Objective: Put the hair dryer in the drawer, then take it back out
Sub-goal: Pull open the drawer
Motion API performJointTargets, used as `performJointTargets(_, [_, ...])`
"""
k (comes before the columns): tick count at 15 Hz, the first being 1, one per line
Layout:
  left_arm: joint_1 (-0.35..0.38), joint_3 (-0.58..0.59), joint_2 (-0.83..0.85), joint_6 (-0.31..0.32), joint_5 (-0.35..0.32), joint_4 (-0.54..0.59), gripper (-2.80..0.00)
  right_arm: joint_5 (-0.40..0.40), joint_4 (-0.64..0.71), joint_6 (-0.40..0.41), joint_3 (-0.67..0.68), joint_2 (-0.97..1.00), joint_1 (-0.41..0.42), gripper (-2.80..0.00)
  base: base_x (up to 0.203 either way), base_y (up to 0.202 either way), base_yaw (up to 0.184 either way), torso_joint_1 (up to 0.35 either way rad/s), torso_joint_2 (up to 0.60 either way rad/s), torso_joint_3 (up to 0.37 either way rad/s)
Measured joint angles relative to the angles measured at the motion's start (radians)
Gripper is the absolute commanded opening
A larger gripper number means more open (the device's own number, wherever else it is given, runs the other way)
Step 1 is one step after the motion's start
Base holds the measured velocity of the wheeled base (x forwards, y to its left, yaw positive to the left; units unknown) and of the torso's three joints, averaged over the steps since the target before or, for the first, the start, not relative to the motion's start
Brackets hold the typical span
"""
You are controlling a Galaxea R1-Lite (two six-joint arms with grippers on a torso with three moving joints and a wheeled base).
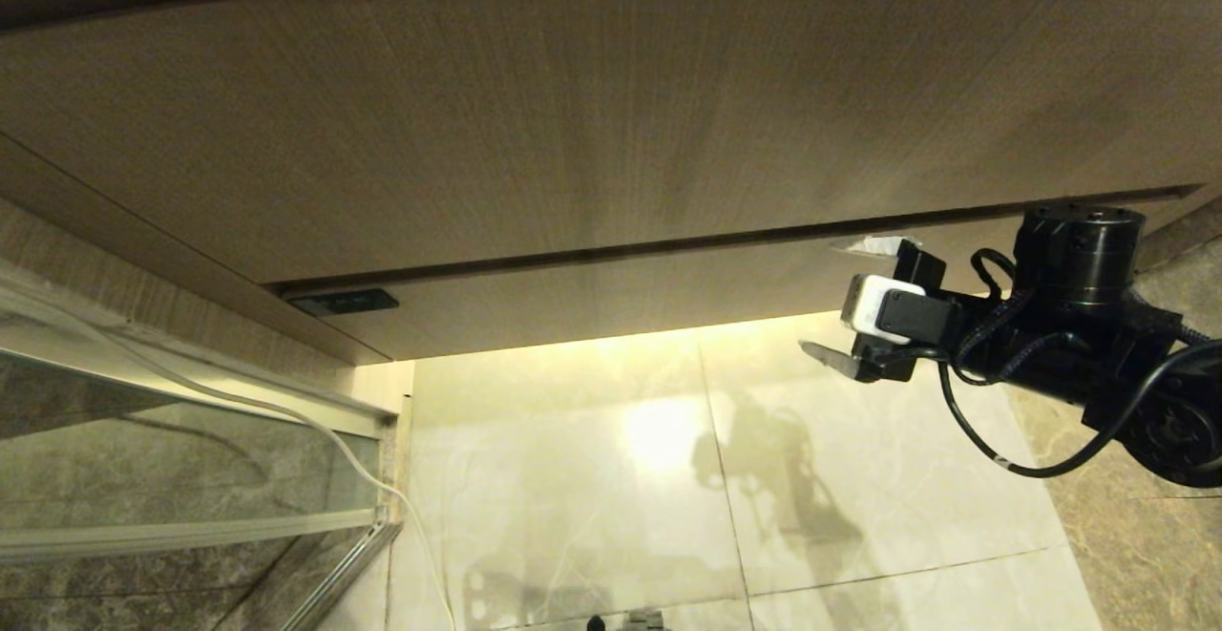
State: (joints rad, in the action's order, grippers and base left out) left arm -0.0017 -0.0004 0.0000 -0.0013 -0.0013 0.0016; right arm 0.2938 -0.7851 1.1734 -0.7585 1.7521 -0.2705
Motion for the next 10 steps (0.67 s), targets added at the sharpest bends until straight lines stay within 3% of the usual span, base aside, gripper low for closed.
performJointTargets(10, [0.0,0.0,0.0,0.0,-0.001,0.0,-2.8,0.003,-0.043,0.0,-0.123,0.122,0.031,0.0,0.0,0.0,0.0,0.0,0.0,0.0])
